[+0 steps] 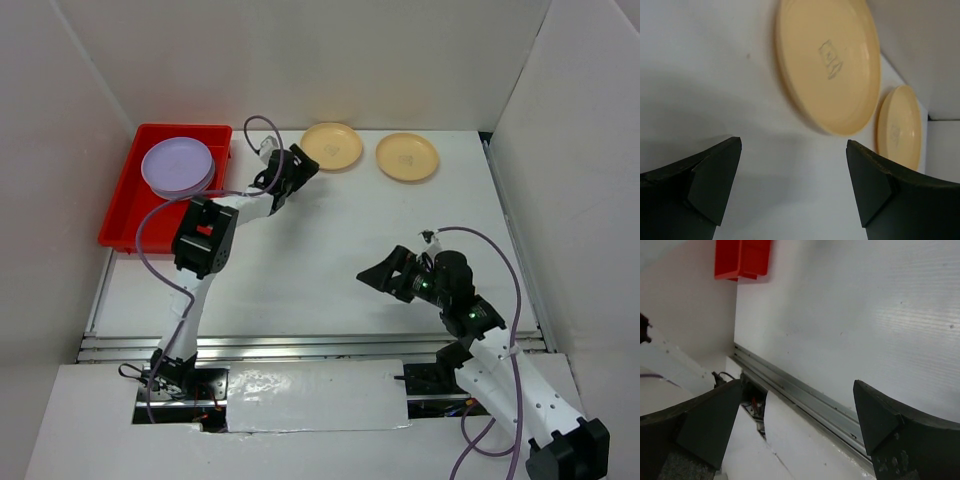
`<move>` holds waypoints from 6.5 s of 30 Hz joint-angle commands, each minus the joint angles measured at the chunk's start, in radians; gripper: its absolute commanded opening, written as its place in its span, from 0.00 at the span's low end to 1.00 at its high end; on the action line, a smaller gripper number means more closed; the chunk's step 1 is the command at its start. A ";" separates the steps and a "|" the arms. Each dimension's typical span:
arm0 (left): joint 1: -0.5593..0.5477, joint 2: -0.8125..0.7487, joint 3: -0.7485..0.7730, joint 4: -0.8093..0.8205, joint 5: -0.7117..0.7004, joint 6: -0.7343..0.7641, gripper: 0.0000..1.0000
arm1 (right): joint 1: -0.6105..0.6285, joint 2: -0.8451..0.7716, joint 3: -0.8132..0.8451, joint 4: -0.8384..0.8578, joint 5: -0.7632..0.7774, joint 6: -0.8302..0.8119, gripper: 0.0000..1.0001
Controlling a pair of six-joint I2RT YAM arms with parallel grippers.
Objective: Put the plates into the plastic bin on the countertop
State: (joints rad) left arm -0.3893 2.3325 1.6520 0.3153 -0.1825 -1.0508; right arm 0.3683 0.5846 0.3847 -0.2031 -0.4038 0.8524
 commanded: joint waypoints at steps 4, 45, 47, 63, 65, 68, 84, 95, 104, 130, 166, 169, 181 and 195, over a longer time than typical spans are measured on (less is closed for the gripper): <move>-0.014 0.233 0.370 -0.201 -0.213 -0.116 0.99 | 0.004 -0.064 -0.039 0.116 -0.127 0.051 1.00; 0.274 -0.530 0.239 -1.050 -0.328 0.014 0.00 | 0.003 -0.345 0.022 -0.206 -0.020 0.005 1.00; 0.385 -0.585 0.180 -1.059 -0.278 0.038 0.00 | 0.006 -0.348 0.025 -0.206 -0.013 0.014 1.00; 0.695 -0.300 0.390 -1.024 -0.132 0.282 0.00 | 0.008 -0.338 0.178 -0.355 0.057 -0.018 1.00; 0.701 -0.243 0.451 -1.052 -0.127 0.281 0.00 | 0.009 -0.327 0.184 -0.360 0.066 -0.026 1.00; 0.707 -0.200 0.491 -1.068 -0.107 0.279 0.00 | 0.009 -0.318 0.195 -0.360 0.063 -0.032 1.00; 0.649 -0.622 0.371 -1.199 0.158 0.443 0.99 | -0.009 0.183 0.158 0.028 0.101 0.003 1.00; 0.455 -1.466 -0.639 -0.891 0.348 0.535 0.99 | -0.321 0.910 0.624 0.056 0.398 0.181 1.00; 0.273 -1.527 -0.762 -0.887 0.339 0.569 0.99 | -0.422 1.452 1.118 -0.088 0.450 0.226 1.00; 0.188 -1.567 -0.773 -0.875 0.387 0.581 0.99 | -0.460 1.827 1.631 -0.348 0.453 0.168 0.00; 0.155 -1.417 -0.716 -0.918 0.261 0.581 0.00 | 0.494 0.906 0.844 -0.117 0.316 -0.079 0.73; 0.205 -1.392 -0.655 -0.955 0.103 0.519 0.00 | 0.483 0.838 0.798 -0.169 0.428 -0.033 1.00; 0.691 -0.957 -0.534 -0.570 0.310 0.079 0.00 | 0.426 0.399 0.321 -0.128 0.484 0.045 1.00; 0.750 -0.616 -0.284 -0.363 0.189 0.026 0.00 | 0.465 0.224 0.256 -0.141 0.329 -0.049 1.00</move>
State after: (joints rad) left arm 0.3576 1.6970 1.2694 -0.1417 0.0521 -1.0008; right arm 0.8211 0.8192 0.6464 -0.3668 -0.0422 0.8379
